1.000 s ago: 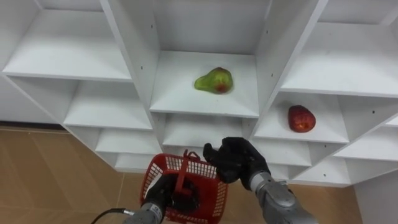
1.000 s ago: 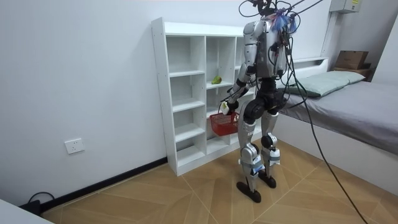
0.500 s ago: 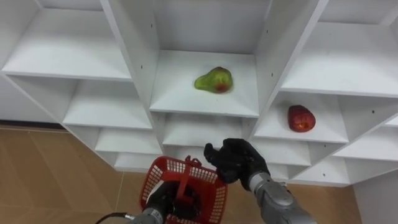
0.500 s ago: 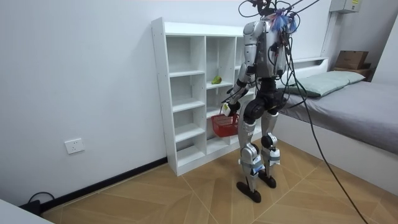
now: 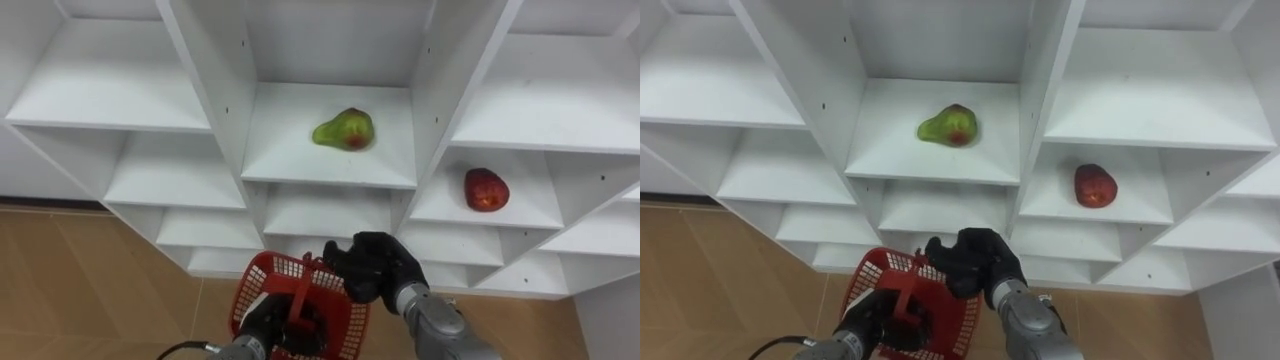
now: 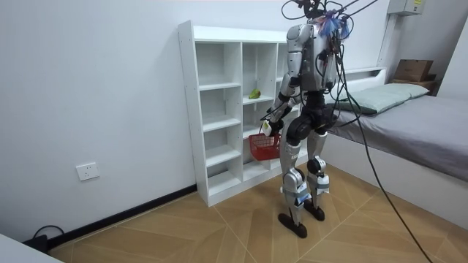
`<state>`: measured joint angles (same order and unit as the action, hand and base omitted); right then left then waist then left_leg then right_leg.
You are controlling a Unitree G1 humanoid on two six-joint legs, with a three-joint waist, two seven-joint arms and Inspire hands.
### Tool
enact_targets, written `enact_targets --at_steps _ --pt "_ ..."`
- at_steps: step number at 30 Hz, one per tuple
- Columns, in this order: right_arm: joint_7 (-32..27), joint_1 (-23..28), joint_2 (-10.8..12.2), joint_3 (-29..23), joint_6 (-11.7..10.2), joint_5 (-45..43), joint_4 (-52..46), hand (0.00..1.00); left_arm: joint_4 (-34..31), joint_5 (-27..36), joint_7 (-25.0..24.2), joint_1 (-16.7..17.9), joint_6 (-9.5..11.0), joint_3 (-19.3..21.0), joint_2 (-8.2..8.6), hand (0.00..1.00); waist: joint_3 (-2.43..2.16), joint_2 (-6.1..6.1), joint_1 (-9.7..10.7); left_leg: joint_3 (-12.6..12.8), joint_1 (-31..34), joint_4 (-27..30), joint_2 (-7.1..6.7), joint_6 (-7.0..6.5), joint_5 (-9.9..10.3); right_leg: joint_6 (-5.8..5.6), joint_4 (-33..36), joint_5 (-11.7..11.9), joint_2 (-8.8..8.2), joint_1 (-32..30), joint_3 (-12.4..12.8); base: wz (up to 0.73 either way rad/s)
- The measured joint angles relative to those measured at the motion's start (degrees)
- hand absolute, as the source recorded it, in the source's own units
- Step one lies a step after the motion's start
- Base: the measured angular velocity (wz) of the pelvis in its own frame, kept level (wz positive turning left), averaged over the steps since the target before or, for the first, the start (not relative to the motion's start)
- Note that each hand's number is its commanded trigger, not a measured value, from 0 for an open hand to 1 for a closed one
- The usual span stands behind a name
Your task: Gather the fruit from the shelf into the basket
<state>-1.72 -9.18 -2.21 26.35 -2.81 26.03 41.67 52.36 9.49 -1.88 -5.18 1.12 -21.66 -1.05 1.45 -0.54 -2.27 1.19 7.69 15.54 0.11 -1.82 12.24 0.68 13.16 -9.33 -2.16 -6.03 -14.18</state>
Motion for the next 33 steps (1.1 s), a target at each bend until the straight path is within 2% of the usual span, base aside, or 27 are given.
enact_targets --at_steps 12,24,33 --pt "0.6 0.1 0.0 0.0 0.4 0.0 0.3 1.00 0.0 0.0 0.0 0.0 0.0 -0.1 0.05 1.00 0.02 0.00 0.1 0.0 -0.2 0.1 -0.06 -0.07 -0.1 0.00 0.5 0.0 -0.15 0.1 -0.1 0.00" --pt "0.6 0.1 0.0 0.1 0.4 0.1 0.2 1.00 0.0 0.1 0.0 0.0 0.0 -1.8 0.12 1.00 0.05 0.04 0.2 -0.1 -0.2 0.0 -0.08 -0.07 -0.1 -0.01 0.5 0.0 -0.18 0.0 -0.1 0.00" --pt "1.8 0.1 -0.1 1.6 0.4 0.0 0.2 1.00 0.0 2.5 0.0 -0.1 0.0 -3.1 0.03 1.00 0.08 0.11 0.2 -0.1 -0.1 0.0 -0.13 -0.11 -0.1 -0.01 0.5 0.0 -0.23 0.0 0.0 0.00"
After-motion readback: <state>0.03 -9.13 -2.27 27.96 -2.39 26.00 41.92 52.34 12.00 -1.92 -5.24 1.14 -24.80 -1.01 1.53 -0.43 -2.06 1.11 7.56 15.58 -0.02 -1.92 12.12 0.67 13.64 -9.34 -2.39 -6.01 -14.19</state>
